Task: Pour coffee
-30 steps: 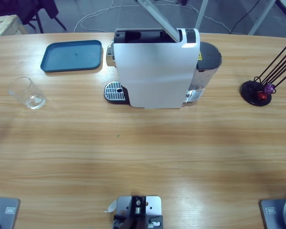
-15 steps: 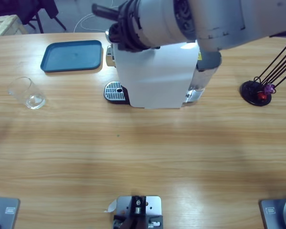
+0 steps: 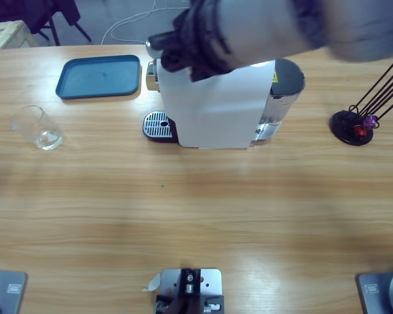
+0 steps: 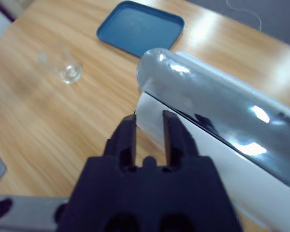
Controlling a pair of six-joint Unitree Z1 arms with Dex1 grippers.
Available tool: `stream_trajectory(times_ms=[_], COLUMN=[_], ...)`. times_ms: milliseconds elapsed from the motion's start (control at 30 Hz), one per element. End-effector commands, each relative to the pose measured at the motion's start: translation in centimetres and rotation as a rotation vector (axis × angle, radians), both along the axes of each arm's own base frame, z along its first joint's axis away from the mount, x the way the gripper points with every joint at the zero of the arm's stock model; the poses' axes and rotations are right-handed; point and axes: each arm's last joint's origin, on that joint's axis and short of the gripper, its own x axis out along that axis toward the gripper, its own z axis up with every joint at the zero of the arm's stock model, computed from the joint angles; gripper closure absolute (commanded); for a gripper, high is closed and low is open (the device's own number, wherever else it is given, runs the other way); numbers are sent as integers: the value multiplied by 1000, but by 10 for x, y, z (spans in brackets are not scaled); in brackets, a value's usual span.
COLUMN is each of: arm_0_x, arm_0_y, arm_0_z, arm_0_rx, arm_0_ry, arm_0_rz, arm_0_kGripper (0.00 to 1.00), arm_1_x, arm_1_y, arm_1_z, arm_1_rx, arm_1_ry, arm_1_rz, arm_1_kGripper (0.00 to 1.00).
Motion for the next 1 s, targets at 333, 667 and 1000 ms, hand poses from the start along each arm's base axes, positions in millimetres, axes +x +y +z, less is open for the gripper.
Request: stream_trajectory(times_ms=[333,667,1000], arm_0_x=[56,91,111], arm_0_y=[-14,-42,-44], arm_0_z=[-52,-91,-123], arm_0_rx=[58,181,161], arm_0_ry=[57,63,36], arm_0_rz=[618,659,667], arm_0_kGripper=[0,0,0], arm_1_x=[-147,-140,-133], arm_1_y=[-208,-201,-193], arm_1_z=[-49,-59,-65], arm_1_rx=[-39,-148,-191], arm_1_ry=[25,94,106], arm_1_rz=[34,13,-7], arm_1_kGripper=[0,0,0])
